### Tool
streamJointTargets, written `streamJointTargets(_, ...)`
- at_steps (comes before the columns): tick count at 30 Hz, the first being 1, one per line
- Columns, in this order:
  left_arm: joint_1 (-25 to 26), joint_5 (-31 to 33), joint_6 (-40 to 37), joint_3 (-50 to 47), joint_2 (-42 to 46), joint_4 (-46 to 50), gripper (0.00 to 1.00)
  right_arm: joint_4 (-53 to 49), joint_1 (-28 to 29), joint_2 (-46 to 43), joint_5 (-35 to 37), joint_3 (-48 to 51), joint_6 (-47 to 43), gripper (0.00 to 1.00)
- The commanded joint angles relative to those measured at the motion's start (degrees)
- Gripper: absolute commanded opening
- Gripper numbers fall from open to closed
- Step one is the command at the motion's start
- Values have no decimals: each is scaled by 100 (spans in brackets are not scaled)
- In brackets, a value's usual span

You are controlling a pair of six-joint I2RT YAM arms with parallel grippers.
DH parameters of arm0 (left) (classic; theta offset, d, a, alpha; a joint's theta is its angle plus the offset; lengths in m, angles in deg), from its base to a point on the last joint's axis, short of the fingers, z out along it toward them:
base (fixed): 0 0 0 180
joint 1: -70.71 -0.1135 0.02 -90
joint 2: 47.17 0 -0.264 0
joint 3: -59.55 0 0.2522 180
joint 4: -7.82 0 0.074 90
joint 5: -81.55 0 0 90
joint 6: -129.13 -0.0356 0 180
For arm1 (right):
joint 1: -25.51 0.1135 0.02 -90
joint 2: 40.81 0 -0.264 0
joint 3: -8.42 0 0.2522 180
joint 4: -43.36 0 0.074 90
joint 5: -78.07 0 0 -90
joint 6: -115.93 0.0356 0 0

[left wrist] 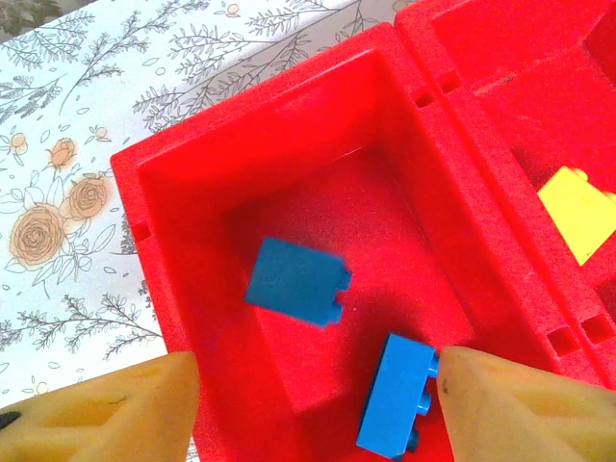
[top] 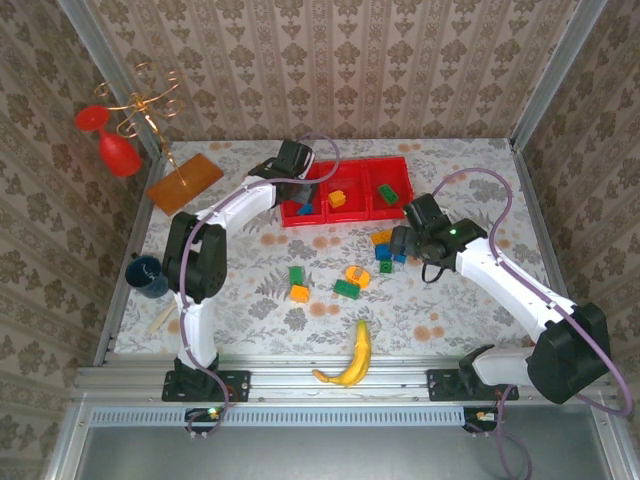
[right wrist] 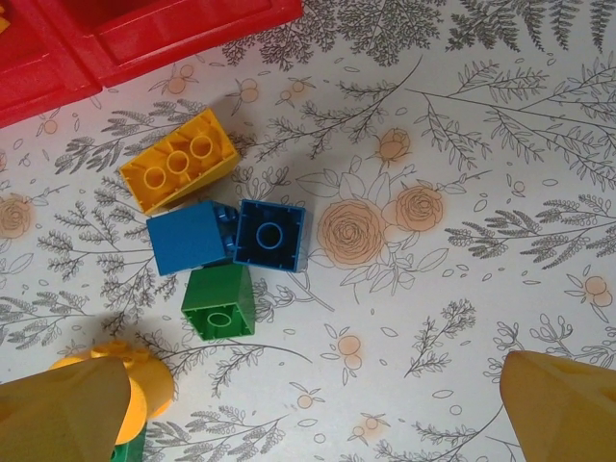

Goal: Sort the legos into containers by color
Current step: Place the lego in the container, then pick up the lego from the center of the table.

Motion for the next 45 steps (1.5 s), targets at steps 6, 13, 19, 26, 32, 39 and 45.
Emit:
streamJointTargets(6,-36,-7,123,-231,913,37,83,-107,261,80,189,-307,65,97)
streamJointTargets(13,-36,41,406,-986,1826,-163,100,-111,420,530,85,-652,-104,92)
streamJointTargets(19,-40,139,797,-2055,2759,-442,100,-167,421,1317,-83,-1128,-582,93)
streamJointTargets(26,-114,308,1242,-3338,3910,-754,100,-182,353,1955,-111,-1594,-1081,99)
streamJointTargets(32,-242,315,1551,-4175,4701,-834,100,-199,137,2511,-325,-1911,-1347,100)
streamJointTargets(39,-352,290,1793,-4739,5293,-715,100,-213,-24,2932,-369,-2120,-1603,100)
streamJointTargets(45,-523,287,1857,-5000,5504,-446,100,-186,-132,3182,-424,-2248,-1809,100)
